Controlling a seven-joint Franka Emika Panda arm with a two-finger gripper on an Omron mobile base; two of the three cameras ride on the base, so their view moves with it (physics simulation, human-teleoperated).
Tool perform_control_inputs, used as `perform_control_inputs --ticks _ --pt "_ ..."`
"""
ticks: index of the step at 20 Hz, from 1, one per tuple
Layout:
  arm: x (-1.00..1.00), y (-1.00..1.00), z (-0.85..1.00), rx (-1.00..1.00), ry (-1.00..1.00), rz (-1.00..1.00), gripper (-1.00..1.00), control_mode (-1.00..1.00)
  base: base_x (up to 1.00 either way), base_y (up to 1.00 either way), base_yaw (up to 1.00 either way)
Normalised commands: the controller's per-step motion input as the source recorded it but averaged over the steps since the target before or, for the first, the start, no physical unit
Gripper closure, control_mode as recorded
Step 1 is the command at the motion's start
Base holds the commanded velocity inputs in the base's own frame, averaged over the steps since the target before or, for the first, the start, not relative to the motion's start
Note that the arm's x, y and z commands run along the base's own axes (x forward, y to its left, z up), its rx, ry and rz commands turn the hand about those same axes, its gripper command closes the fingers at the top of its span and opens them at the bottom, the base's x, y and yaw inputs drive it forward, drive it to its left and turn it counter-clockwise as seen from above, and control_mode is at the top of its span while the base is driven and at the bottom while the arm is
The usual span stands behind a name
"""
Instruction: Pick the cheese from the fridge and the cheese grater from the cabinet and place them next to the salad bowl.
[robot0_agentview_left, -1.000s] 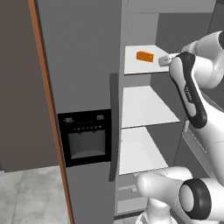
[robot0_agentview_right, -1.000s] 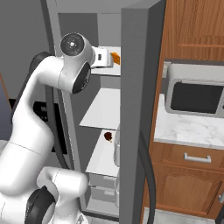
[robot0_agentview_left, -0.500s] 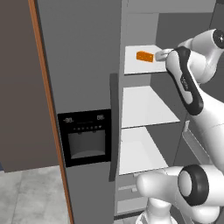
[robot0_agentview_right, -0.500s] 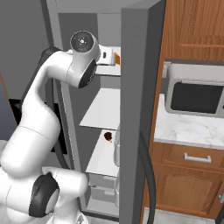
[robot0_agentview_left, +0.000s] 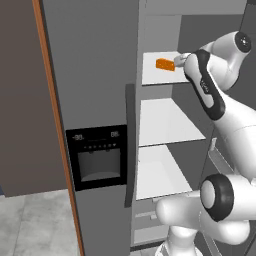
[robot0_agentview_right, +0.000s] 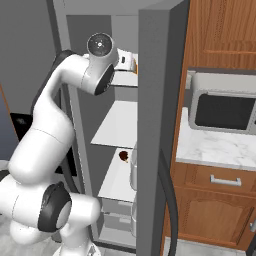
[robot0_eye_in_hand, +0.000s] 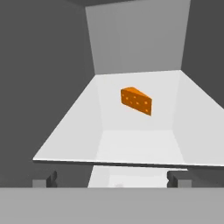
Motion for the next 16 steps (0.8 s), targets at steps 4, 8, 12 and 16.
perform_control_inputs --ticks 4,8,12,16 --pt "0.22 -0.23 -0.03 0.00 0.02 0.02 -1.00 -1.00 0.00 0.00 0.00" --pt "0.12 -0.19 -0.10 0.00 0.01 0.06 -1.00 -1.00 0.00 0.00 0.00" --pt "0.07 -0.08 -0.11 0.00 0.02 0.06 -1.00 -1.00 0.00 0.00 0.00" --pt "0.16 0.03 -0.05 0.00 0.02 0.07 -1.00 -1.00 0.00 0.00 0.00"
